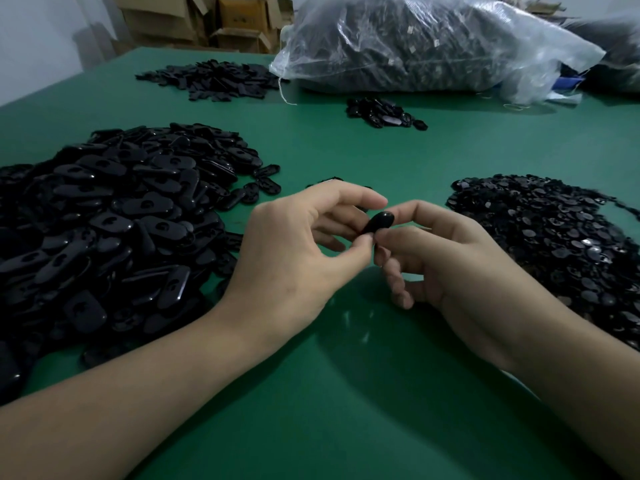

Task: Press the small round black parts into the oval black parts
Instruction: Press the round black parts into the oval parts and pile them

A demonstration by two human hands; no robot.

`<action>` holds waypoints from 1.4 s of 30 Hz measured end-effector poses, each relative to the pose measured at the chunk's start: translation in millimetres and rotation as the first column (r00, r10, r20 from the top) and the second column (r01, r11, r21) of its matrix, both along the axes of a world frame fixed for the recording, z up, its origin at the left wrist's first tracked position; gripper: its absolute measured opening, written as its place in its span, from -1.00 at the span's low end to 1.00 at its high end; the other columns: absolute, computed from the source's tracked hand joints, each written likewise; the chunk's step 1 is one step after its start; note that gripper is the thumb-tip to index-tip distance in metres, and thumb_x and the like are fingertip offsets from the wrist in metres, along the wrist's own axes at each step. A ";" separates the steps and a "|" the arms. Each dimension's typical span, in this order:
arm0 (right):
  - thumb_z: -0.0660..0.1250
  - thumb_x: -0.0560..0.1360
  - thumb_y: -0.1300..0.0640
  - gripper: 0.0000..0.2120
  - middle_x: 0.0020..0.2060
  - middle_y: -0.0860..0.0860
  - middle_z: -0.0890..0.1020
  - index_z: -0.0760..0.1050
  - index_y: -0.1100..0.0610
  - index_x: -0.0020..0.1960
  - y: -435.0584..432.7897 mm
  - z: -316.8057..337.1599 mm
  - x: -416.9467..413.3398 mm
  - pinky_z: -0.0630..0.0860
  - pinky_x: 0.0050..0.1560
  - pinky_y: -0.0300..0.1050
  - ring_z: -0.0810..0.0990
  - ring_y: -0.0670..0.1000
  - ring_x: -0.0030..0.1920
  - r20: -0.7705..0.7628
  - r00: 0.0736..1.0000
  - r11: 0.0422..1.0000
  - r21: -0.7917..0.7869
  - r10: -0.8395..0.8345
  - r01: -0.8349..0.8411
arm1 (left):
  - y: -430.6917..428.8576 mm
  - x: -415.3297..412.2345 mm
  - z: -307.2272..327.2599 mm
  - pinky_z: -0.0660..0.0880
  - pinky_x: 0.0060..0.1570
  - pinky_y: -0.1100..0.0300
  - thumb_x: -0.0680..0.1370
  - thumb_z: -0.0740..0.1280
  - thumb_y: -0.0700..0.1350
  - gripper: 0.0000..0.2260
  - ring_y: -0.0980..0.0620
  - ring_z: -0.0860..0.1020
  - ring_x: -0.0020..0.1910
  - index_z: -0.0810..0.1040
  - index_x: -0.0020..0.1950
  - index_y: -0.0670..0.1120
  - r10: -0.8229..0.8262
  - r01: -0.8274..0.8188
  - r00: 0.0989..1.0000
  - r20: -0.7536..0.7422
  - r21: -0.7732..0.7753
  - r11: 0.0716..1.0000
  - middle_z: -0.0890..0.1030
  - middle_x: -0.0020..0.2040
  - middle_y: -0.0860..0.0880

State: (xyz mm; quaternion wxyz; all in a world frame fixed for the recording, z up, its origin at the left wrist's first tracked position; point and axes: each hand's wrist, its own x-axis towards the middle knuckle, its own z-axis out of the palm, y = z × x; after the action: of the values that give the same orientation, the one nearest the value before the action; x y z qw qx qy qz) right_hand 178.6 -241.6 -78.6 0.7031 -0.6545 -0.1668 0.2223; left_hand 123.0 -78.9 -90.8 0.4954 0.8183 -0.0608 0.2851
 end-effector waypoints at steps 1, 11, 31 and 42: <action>0.38 0.54 0.28 -0.93 -0.30 0.12 0.57 0.56 0.20 0.02 0.3 0.1 0.0 0.44 -0.47 -0.17 0.48 0.01 -0.43 -0.029 1.000 1.000 0.024 0.007 -0.006 | -0.3 -0.1 0.0 0.59 -0.08 0.36 0.47 0.51 -0.30 -0.69 0.18 0.70 -0.12 0.69 0.10 0.04 0.001 -0.001 1.000 0.011 0.008 1.000 0.70 -0.15 0.16; 0.46 0.34 0.22 -0.73 -0.26 0.12 0.62 0.54 0.21 0.03 -0.2 -0.4 2.5 0.49 -0.39 -0.23 0.51 -0.03 -0.41 -0.086 0.994 0.992 0.113 0.066 -0.056 | -2.6 -1.0 1.8 0.62 -0.03 0.29 0.46 0.51 -0.33 -0.73 0.17 0.70 -0.11 0.71 0.04 0.01 0.010 -0.016 0.997 0.072 0.089 0.996 0.72 -0.12 0.14; 0.44 0.32 0.22 -0.65 -0.26 0.08 0.62 0.51 0.24 0.09 -1.7 3.2 2.2 0.50 -0.31 -0.24 0.54 -0.03 -0.38 -0.146 0.984 0.982 0.174 0.103 -0.077 | -5.0 -1.7 3.0 0.60 0.01 0.32 0.49 0.51 -0.30 -0.79 0.21 0.68 -0.08 0.72 0.07 -0.07 0.066 -0.107 0.975 0.212 0.188 0.976 0.72 -0.08 0.09; 0.41 0.32 0.23 -0.73 -0.29 0.08 0.60 0.52 0.23 0.01 -1.6 5.8 -0.5 0.42 -0.27 -0.18 0.54 -0.02 -0.38 -0.151 0.984 0.983 0.169 0.099 -0.073 | -4.1 -2.8 3.5 0.58 0.01 0.31 0.51 0.50 -0.32 -0.82 0.17 0.66 -0.11 0.72 0.07 -0.13 0.068 -0.150 0.956 0.285 0.276 0.950 0.70 -0.10 0.02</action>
State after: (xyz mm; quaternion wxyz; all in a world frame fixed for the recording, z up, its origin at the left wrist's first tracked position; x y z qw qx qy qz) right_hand 178.1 -243.2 -72.8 0.7548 -0.5674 -0.1561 0.2897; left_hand 120.2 -83.0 -87.3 0.3384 0.8380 -0.1244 0.4097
